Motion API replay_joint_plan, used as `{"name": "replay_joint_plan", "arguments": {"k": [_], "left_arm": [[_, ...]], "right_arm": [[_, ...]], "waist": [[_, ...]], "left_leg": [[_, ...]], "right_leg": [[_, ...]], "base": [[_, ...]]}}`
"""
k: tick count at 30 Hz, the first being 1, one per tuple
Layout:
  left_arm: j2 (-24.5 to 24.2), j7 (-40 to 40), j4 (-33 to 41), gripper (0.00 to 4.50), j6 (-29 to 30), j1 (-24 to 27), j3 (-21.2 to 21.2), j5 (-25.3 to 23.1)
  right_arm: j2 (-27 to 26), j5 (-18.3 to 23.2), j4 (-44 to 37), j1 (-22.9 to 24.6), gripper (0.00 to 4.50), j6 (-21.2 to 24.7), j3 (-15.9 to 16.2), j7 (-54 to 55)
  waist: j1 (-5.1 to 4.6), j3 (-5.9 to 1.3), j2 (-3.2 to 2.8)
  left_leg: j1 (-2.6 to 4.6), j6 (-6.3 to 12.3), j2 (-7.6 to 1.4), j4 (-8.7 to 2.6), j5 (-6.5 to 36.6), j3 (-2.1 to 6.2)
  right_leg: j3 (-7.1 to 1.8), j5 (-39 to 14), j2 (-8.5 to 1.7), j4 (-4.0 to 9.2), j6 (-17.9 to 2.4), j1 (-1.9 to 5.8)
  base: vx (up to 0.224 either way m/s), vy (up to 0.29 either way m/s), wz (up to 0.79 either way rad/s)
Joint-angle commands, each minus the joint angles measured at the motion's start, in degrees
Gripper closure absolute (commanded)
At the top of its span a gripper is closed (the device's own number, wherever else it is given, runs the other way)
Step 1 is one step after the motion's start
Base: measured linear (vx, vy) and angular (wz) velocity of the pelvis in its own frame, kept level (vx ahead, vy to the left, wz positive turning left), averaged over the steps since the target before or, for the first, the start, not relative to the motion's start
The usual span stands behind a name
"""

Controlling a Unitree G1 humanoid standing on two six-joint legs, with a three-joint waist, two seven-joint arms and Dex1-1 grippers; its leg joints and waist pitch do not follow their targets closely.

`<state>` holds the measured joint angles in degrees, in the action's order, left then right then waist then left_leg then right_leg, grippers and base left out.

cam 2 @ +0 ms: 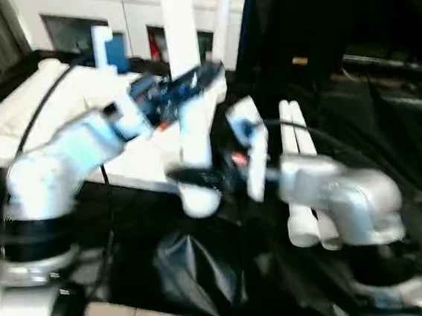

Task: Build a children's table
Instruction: Pick table leg

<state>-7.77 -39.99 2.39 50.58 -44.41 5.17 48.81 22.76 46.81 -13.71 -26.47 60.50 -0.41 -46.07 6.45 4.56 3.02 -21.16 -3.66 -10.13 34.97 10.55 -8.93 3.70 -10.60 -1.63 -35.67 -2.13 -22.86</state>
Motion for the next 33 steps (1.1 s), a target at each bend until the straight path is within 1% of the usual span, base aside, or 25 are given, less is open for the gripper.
{"name": "replay_joint_plan", "arguments": {"k": [1, 2, 3, 5, 7, 10, 11, 12, 14, 17, 18, 19, 20, 21, 22, 23, 24, 25, 26, 27, 28, 29, 30, 32, 33], "left_arm": [[-0.62, -4.49, 2.48, 2.65, 0.95, -0.83, -1.66, 2.03], [-0.98, -6.26, 2.53, 2.65, 1.16, -0.97, -2.28, 2.43], [-0.98, -6.26, 2.53, 2.65, 1.16, -0.97, -2.28, 2.43], [-0.95, -6.54, 2.38, 2.65, 1.27, -1.08, -2.35, 2.62], [-0.83, -7.34, 1.40, 2.65, 1.38, -1.60, -2.33, 3.16], [-0.83, -7.61, 1.00, 2.65, 1.33, -1.71, -2.37, 3.22], [-0.95, -8.06, 0.60, 2.65, 1.23, -1.77, -2.46, 3.29], [-1.03, -8.35, 0.39, 2.65, 1.23, -1.75, -2.48, 3.44], [-1.19, -8.79, 0.31, 2.65, 1.32, -1.60, -2.39, 3.73], [-1.31, -8.66, 0.24, 2.65, 1.35, -1.45, -1.80, 4.01], [-1.32, -8.55, 0.21, 2.65, 1.27, -1.43, -1.63, 4.03], [-1.14, -7.97, 0.01, 2.30, 1.24, -1.50, -1.35, 4.02], [-0.72, -6.65, -0.46, 2.09, 1.16, -1.66, -0.70, 4.00], [0.23, -3.88, -1.59, 2.09, 1.02, -2.15, 0.57, 3.90], [0.23, -3.88, -1.59, 1.95, 1.02, -2.15, 0.57, 3.90], [0.86, -1.46, -2.34, 1.89, 0.73, -2.46, 1.54, 3.49], [1.51, 0.99, -2.00, 1.78, 0.02, -2.35, 1.86, 2.51], [1.51, 0.99, -2.00, 1.67, 0.02, -2.35, 1.86, 2.51], [2.04, 4.40, -1.30, 1.58, -1.18, -2.05, 0.95, -0.54], [2.34, 6.57, -0.72, 1.52, -2.00, -1.79, 0.16, -2.73], [2.40, 9.01, -0.36, 1.44, -2.85, -1.55, -1.36, -5.94], [2.33, 9.54, -0.32, 1.33, -3.12, -1.46, -1.86, -6.87], [2.10, 11.28, -0.18, 1.27, -4.00, -1.16, -3.49, -9.89], [3.60, 16.03, 0.07, 1.24, -4.61, -0.37, -4.41, -12.84], [4.36, 17.78, 0.17, 1.24, -4.30, -0.20, -4.07, -12.96]], "right_arm": [[0.58, 1.76, -2.37, 0.19, 1.31, 1.14, -0.37, -1.31], [0.51, 2.63, -2.95, 0.24, 1.31, 1.86, -0.39, -1.50], [0.51, 2.63, -2.95, 0.24, 1.31, 1.86, -0.39, -1.50], [0.43, 2.86, -3.12, 0.25, 1.31, 2.05, -0.38, -1.42], [0.76, 3.18, -3.05, 0.56, 1.60, 2.39, -0.05, -1.67], [0.95, 3.31, -2.95, 0.71, 1.70, 2.57, 0.07, -1.81], [1.27, 3.55, -2.94, 0.90, 1.93, 2.72, 0.26, -2.03], [1.49, 3.74, -2.99, 1.09, 2.05, 2.81, 0.42, -2.17], [1.52, 4.17, -3.18, 1.38, 2.12, 3.09, 0.50, -2.14], [0.93, 4.38, -3.19, 1.31, 2.34, 3.16, 0.74, -1.57], [0.75, 4.37, -3.17, 1.26, 2.36, 3.11, 0.82, -1.43], [0.62, 4.28, -3.12, 1.22, 2.40, 3.00, 0.84, -1.31], [0.32, 4.08, -3.01, 1.12, 2.41, 2.73, 0.89, -1.03], [-0.08, 3.69, -2.78, 0.97, 2.41, 2.25, 0.96, -0.51], [-0.08, 3.69, -2.78, 0.97, 2.43, 2.25, 0.96, -0.51], [-0.81, 2.51, -2.33, 0.70, 2.45, 1.26, 0.99, 0.94], [-1.64, 0.54, -1.53, 0.28, 2.49, 0.02, 1.17, 3.16], [-1.64, 0.54, -1.53, 0.28, 2.52, 0.02, 1.17, 3.16], [-2.62, -1.35, -0.67, -0.11, 2.53, -1.30, 1.22, 5.43], [-3.25, -2.55, -0.11, -0.35, 2.53, -2.14, 1.24, 6.89], [-3.87, -3.38, 0.38, -0.57, 2.54, -2.73, 1.10, 8.18], [-4.03, -3.62, 0.49, -0.65, 2.54, -2.95, 1.10, 8.52], [-4.53, -4.41, 0.84, -0.88, 2.54, -3.66, 1.06, 9.62], [-5.99, -5.57, 1.88, -1.65, 2.54, -4.79, 0.62, 12.21], [-6.29, -5.93, 2.13, -1.88, 2.54, -5.14, 0.60, 12.79]], "waist": [[0.32, -4.44, -0.60], [0.27, -4.42, -0.57], [0.30, -4.45, -0.79], [0.27, -4.38, -0.69], [0.38, -4.40, -0.76], [0.37, -4.50, -0.69], [0.39, -4.43, -0.70], [0.38, -4.45, -0.52], [0.46, -4.50, -0.51], [0.39, -4.35, -0.33], [0.42, -4.36, -0.39], [0.40, -4.29, -0.39], [0.40, -4.24, -0.33], [0.40, -4.23, -0.26], [0.38, -4.20, -0.24], [0.32, -4.28, -0.31], [0.29, -4.37, -0.27], [0.29, -4.37, -0.27], [0.22, -4.37, -0.18], [0.14, -4.37, -0.19], [0.08, -4.37, 0.01], [0.10, -4.43, -0.14], [0.15, -4.43, -0.15], [0.08, -4.48, -0.12], [0.08, -4.53, -0.15]], "left_leg": [[0.31, 0.18, -2.53, -3.64, 5.10, 0.66], [0.38, 0.04, -2.57, -3.63, 5.62, 0.60], [0.39, -0.09, -2.59, -3.63, 5.65, 0.63], [0.43, -0.23, -2.58, -3.70, 6.28, 0.61], [0.44, -0.58, -2.54, -3.68, 6.44, 0.61], [0.38, -0.66, -2.59, -3.67, 6.35, 0.68], [0.36, -0.64, -2.57, -3.71, 6.30, 0.69], [0.40, -0.58, -2.59, -3.70, 6.15, 0.64], [0.28, -0.40, -2.56, -3.66, 5.48, 0.65], [0.33, -0.34, -2.61, -3.75, 5.62, 0.67], [0.32, -0.36, -2.59, -3.71, 5.66, 0.64], [0.32, -0.42, -2.59, -3.74, 5.88, 0.64], [0.27, -0.53, -2.54, -3.71, 6.18, 0.59], [0.31, -0.55, -2.50, -3.73, 6.29, 0.60], [0.25, -0.59, -2.47, -3.67, 6.40, 0.60], [0.27, -0.64, -2.54, -3.72, 6.24, 0.65], [0.30, -0.70, -2.49, -3.67, 6.22, 0.65], [0.30, -0.70, -2.49, -3.67, 6.22, 0.65], [0.34, -1.12, -2.79, -3.83, 6.31, 0.78], [0.29, -1.17, -2.79, -3.83, 6.06, 0.80], [0.32, -1.22, -2.75, -3.86, 5.93, 0.77], [0.40, -1.03, -2.73, -3.83, 5.65, 0.73], [0.35, -0.99, -2.78, -3.86, 5.47, 0.75], [0.31, -1.07, -2.71, -3.80, 5.04, 0.72], [0.25, -1.00, -2.65, -3.75, 4.84, 0.67]], "right_leg": [[-3.31, -15.28, -6.12, 4.98, -5.20, 3.56], [-3.32, -15.81, -6.07, 5.13, -5.34, 3.53], [-3.34, -15.89, -6.11, 5.08, -5.44, 3.54], [-3.27, -16.76, -6.05, 5.25, -5.59, 3.54], [-3.28, -17.25, -6.03, 5.30, -5.47, 3.53], [-3.26, -16.77, -6.03, 5.23, -5.30, 3.63], [-3.24, -16.78, -6.04, 5.27, -5.24, 3.62], [-3.27, -16.53, -6.03, 5.26, -5.23, 3.60], [-3.30, -15.41, -6.01, 5.06, -5.32, 3.67], [-3.23, -15.98, -6.09, 5.06, -5.49, 3.58], [-3.27, -16.20, -6.14, 5.12, -5.46, 3.60], [-3.27, -16.89, -6.14, 5.20, -5.29, 3.56], [-3.28, -17.74, -6.17, 5.30, -5.09, 3.54], [-3.24, -18.33, -6.14, 5.37, -4.88, 3.54], [-3.21, -18.85, -6.15, 5.44, -4.68, 3.52], [-3.19, -19.13, -6.14, 5.43, -4.42, 3.50], [-3.15, -19.31, -6.17, 5.59, -4.30, 3.55], [-3.15, -19.31, -6.17, 5.59, -4.30, 3.55], [-3.19, -18.76, -6.16, 5.33, -4.14, 3.38], [-3.20, -18.33, -6.12, 5.34, -4.03, 3.34], [-3.23, -18.02, -6.09, 5.34, -3.66, 3.39], [-3.29, -17.39, -6.12, 5.23, -3.55, 3.36], [-3.36, -17.14, -6.12, 5.23, -2.97, 3.38], [-3.33, -16.30, -6.16, 5.10, -3.03, 3.44], [-3.33, -15.55, -6.18, 5.07, -3.46, 3.51]], "base": [[0.000, 0.000, 0.00], [0.000, 0.000, 0.00], [0.000, 0.000, 0.00], [0.000, 0.000, 0.00], [0.000, 0.000, 0.00], [0.000, 0.000, 0.00], [0.000, 0.000, 0.00], [0.000, 0.000, 0.00], [0.000, 0.000, 0.00], [0.000, 0.000, 0.00], [0.000, 0.000, 0.00], [0.000, 0.000, 0.00], [0.000, 0.000, 0.00], [0.000, 0.000, 0.00], [0.000, 0.000, 0.00], [0.000, 0.000, 0.00], [0.000, 0.000, 0.00], [0.000, 0.000, 0.00], [0.000, 0.000, 0.00], [0.000, 0.000, 0.00], [0.000, 0.000, 0.00], [0.000, 0.000, 0.00], [0.000, 0.000, 0.00], [0.000, 0.000, 0.00], [0.000, 0.000, 0.00]]}}
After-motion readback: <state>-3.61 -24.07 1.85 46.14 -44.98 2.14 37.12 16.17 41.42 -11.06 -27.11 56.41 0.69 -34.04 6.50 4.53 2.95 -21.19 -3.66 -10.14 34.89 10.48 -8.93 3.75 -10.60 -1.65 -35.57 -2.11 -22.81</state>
